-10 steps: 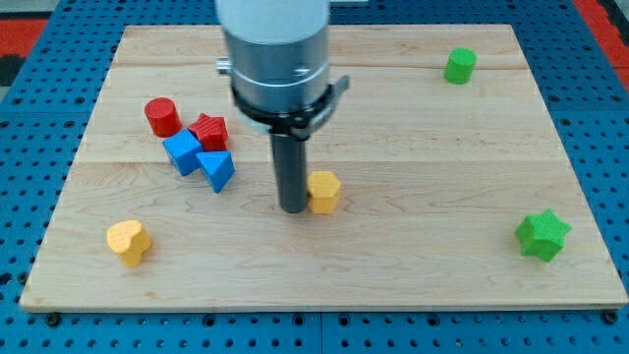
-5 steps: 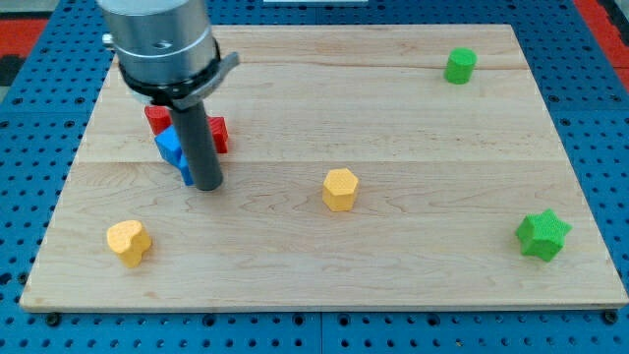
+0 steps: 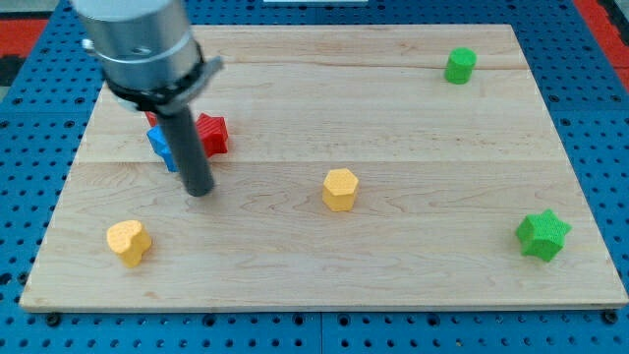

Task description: Move red blocks and blue blocks towards center left

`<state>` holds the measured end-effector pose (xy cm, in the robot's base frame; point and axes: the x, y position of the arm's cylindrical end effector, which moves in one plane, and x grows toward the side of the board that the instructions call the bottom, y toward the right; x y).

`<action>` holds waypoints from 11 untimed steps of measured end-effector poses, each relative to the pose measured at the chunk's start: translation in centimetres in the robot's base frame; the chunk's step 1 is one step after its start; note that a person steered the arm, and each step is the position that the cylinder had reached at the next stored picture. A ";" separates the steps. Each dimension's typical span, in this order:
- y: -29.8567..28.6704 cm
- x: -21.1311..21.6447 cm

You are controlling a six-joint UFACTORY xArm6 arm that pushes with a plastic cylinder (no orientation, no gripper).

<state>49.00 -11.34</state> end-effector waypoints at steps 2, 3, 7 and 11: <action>2.7 -5.5; 2.3 -7.8; -2.8 -7.8; 1.1 -9.1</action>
<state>39.90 -10.26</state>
